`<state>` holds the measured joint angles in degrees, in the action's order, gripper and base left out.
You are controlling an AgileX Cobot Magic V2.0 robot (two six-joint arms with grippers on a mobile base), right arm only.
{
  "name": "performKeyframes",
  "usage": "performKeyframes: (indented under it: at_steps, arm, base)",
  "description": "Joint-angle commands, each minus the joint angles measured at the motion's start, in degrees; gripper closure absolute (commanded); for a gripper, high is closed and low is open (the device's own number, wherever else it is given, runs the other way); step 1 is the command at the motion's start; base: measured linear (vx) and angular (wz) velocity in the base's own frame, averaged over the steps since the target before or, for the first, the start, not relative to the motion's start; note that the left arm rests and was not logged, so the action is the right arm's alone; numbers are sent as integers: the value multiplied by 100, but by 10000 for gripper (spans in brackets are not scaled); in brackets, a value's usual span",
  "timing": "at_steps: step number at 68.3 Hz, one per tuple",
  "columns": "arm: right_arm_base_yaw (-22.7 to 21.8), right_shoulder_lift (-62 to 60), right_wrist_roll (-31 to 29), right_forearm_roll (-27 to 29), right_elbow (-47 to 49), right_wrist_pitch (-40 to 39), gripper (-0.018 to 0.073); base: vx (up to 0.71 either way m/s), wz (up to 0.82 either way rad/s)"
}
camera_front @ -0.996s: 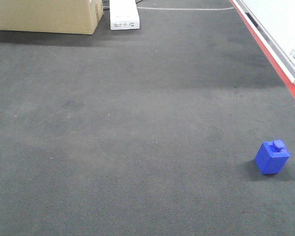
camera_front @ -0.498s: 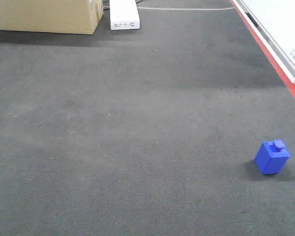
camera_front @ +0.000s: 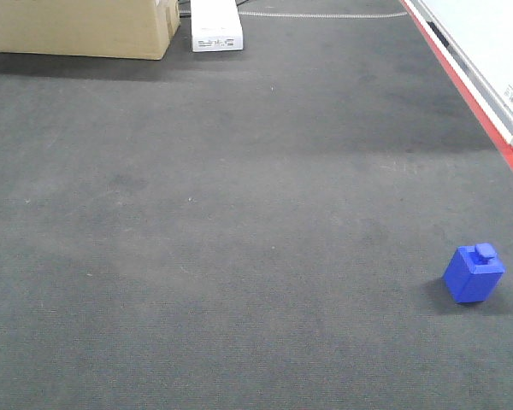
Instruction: Pour parts from conveyor to right shelf
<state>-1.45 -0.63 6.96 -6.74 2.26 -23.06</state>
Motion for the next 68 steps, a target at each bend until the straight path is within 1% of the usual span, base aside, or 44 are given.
performKeyframes:
  at_steps: [1,11,20,30,33,39,45,50,55,62,64,68]
  arm:
    - [17,-87,-306,-74,753,-156,565]
    - [17,410,-913,-68,1979,1065,565]
    - [17,1201,-926,-52,2714,2035,565]
    - [17,2206,-913,148,3273,3527,554]
    - [17,2486,-913,239,3392,3795,542]
    - [17,2907,-913,379,3490,4024,493]
    - [17,3212,-925,500,3490,4158,394]
    - [29,3328,-939,507,3490,4227,263]
    - [78,3337,-939,429,3490,4179,99]
    - [84,3337,-1025,260,3490,4002,-62]
    - [84,3337,-1031,184,3490,3966,-98]
    - [84,3337,-1031,81,3490,3929,-134]
  base:
    - [0,0]
    - [0,0]
    - [0,0]
    - [0,0]
    - [0,0]
    - [0,0]
    - [0,0]
    - [0,0]
    - [0,0]
    - [0,0]
    - [0,0]
    - [0,0]
